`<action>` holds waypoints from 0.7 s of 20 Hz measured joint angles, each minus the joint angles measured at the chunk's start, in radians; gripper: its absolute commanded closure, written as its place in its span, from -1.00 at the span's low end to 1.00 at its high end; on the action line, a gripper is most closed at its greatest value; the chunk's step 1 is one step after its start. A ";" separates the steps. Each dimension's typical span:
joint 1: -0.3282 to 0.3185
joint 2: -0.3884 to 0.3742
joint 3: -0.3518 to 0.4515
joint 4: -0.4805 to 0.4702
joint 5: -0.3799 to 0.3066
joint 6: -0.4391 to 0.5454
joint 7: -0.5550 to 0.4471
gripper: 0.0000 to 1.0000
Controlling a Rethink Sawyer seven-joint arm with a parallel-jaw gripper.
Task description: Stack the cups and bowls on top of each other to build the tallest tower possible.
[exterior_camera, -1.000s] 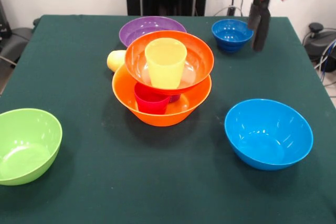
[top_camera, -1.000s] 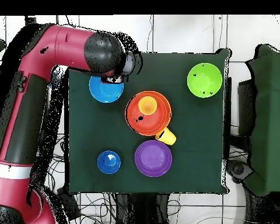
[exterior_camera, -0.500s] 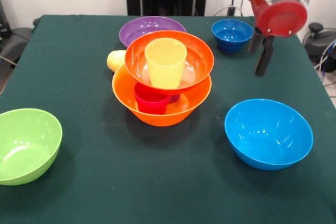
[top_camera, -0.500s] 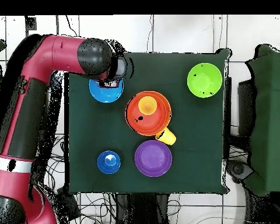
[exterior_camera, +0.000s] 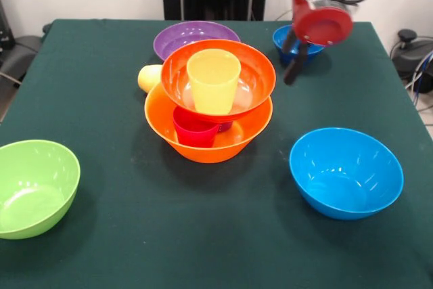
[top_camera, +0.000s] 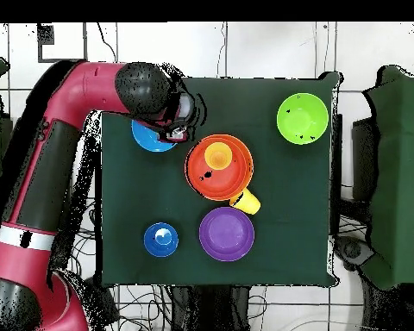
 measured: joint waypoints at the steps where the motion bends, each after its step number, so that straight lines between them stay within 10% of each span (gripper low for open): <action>1: 0.000 0.005 -0.001 0.007 -0.011 -0.014 0.000 -1.00; 14: 0.034 0.015 0.013 0.170 -0.047 -0.068 0.000 -1.00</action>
